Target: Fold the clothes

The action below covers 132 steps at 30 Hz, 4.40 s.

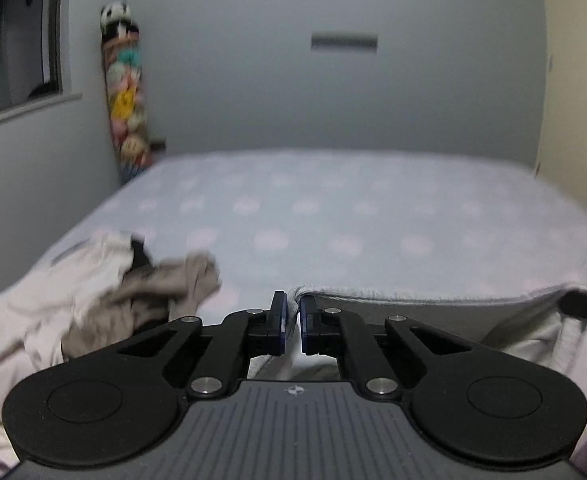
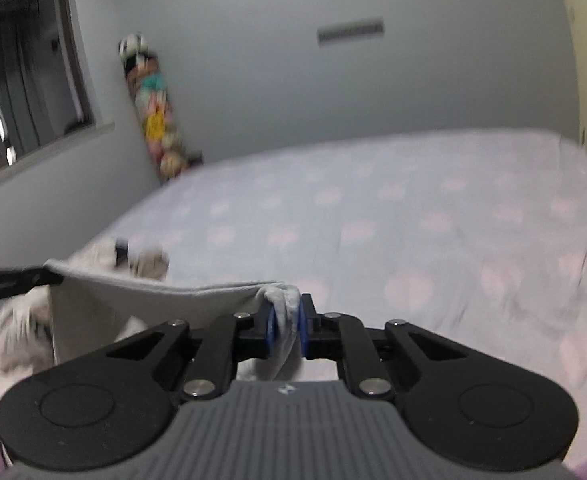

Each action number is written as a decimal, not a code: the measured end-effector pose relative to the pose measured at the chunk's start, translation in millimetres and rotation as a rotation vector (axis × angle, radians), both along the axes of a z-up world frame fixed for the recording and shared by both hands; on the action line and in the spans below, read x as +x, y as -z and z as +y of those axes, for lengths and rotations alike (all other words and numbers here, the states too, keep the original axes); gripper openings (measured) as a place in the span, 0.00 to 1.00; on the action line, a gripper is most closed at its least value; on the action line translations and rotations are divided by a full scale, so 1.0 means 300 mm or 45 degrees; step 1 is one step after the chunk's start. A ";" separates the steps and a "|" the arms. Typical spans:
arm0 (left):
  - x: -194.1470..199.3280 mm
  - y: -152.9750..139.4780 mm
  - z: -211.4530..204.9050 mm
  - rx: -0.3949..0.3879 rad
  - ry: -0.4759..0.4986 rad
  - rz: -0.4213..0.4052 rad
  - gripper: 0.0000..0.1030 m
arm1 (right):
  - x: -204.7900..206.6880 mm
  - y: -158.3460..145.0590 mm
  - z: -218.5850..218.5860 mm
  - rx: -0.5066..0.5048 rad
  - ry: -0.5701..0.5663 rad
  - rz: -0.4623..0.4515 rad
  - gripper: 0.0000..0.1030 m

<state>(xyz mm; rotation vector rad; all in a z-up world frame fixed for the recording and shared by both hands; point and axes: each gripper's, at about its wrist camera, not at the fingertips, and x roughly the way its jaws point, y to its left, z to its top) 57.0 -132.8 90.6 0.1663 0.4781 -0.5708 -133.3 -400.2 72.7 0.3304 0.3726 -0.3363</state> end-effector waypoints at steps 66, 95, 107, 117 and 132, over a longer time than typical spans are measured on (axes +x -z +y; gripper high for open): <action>0.076 0.461 -0.322 0.185 0.166 0.420 0.09 | 0.218 0.388 -0.012 0.175 -0.167 0.453 0.19; 0.068 0.072 0.472 0.018 -0.780 0.026 0.04 | -0.166 -0.046 -0.190 -0.158 0.286 0.074 0.04; 0.074 0.268 0.515 0.279 -0.853 0.284 0.06 | -0.191 0.147 -0.347 -0.028 0.423 0.363 0.04; 0.037 0.200 0.395 0.220 -0.547 0.264 0.45 | -0.196 0.103 -0.334 -0.003 0.326 0.280 0.28; 0.178 0.401 0.028 0.459 0.120 0.280 0.46 | 0.072 0.149 -0.461 -0.085 -0.040 0.539 0.42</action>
